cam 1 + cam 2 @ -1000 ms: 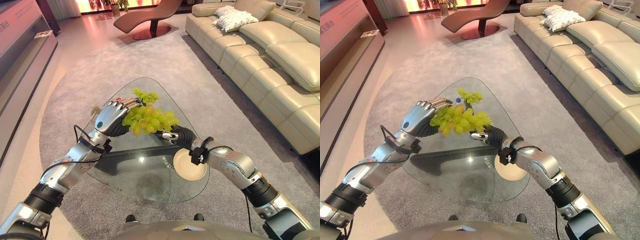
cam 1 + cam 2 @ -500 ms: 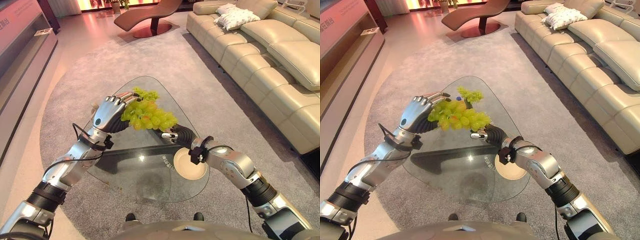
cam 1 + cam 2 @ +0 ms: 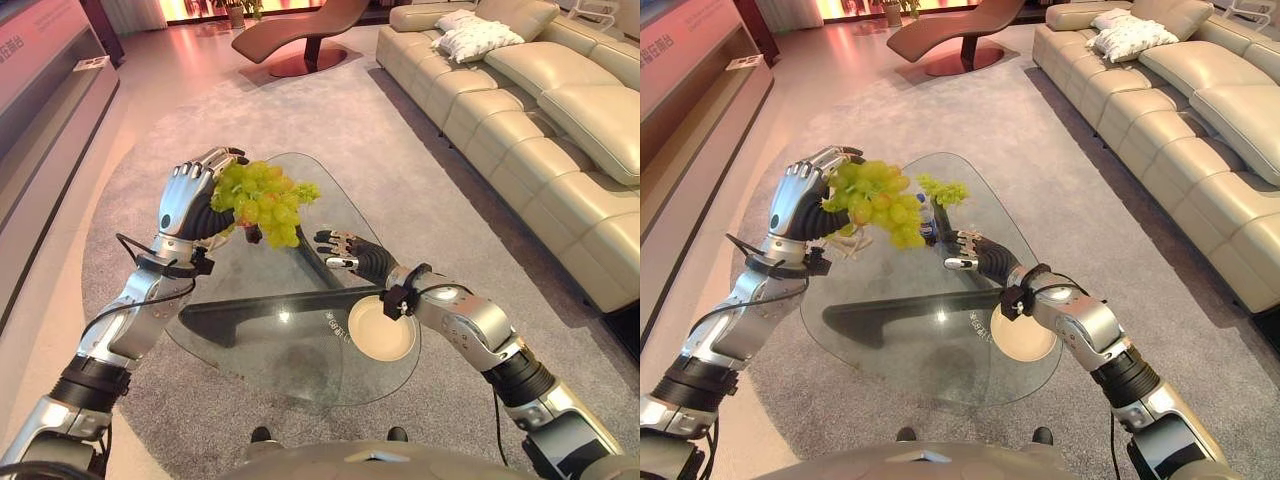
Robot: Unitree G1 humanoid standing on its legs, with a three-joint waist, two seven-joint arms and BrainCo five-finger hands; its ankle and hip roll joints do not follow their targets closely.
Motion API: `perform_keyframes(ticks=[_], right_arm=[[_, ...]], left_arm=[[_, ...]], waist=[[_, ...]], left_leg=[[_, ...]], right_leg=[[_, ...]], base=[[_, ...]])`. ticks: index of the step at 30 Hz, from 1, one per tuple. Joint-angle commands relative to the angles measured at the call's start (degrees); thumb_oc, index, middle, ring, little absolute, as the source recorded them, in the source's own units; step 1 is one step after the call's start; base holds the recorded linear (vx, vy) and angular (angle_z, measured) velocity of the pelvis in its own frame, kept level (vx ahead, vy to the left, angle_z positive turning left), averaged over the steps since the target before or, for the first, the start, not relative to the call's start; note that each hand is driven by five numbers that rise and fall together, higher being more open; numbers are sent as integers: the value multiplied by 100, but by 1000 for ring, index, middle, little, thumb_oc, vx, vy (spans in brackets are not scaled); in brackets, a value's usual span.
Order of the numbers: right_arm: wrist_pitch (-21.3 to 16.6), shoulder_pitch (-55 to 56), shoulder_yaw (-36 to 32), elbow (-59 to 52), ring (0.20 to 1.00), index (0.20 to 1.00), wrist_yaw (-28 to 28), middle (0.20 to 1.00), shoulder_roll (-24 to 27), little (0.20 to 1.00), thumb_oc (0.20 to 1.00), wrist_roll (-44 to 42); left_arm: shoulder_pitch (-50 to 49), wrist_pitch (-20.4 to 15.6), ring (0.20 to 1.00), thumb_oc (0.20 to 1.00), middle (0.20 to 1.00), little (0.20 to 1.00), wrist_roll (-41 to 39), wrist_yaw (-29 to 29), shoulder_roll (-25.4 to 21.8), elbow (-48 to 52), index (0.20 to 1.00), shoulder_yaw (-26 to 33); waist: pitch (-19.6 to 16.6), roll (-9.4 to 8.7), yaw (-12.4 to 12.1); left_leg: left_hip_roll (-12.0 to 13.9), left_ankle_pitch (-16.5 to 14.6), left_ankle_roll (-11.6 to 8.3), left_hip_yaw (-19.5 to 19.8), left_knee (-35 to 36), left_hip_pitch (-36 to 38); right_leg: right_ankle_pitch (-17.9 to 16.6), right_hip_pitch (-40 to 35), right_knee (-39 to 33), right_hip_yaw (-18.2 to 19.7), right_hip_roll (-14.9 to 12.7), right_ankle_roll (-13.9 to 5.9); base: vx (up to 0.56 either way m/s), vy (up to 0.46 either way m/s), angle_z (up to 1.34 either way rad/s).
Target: Pick up fruits into the plate
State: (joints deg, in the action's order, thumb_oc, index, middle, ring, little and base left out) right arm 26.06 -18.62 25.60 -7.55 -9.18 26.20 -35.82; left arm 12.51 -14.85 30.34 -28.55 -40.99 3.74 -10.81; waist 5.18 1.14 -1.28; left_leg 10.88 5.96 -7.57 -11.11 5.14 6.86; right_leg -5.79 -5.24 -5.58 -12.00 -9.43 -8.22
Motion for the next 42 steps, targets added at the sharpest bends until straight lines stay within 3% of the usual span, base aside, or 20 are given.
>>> perform_keyframes(ticks=[1,14,25,42], right_arm=[[-398,-600,-65,-433,1000,1000,13,1000,-273,1000,1000,19],[-516,-527,18,-620,1000,1000,-34,1000,-350,1000,1000,83],[-717,-537,62,-626,1000,1000,235,1000,-445,1000,1000,10],[-465,-639,315,-691,1000,1000,399,1000,-683,1000,1000,-626]], left_arm=[[800,49,200,200,200,200,-219,-28,-205,215,200,169],[698,-142,200,200,200,200,-86,843,-54,328,200,-398],[689,-107,200,200,200,200,39,948,43,430,200,-685],[824,-202,200,200,200,200,-374,826,463,656,200,-886]], waist=[[-157,-281,111],[-84,-256,140],[-13,-238,123],[-14,-285,102]], left_leg=[[-94,-375,116,71,-123,77],[-81,-388,149,-5,-126,85],[-92,-400,167,-15,-135,68],[-64,-401,153,-67,-121,92]], right_leg=[[230,-241,231,-99,-330,-69],[222,-215,230,-49,-314,-74],[210,-194,225,-52,-334,-92],[193,-216,208,-129,-349,-106]], base=[[0,0,0],[0,0,0],[-6,0,-1],[0,0,0]])
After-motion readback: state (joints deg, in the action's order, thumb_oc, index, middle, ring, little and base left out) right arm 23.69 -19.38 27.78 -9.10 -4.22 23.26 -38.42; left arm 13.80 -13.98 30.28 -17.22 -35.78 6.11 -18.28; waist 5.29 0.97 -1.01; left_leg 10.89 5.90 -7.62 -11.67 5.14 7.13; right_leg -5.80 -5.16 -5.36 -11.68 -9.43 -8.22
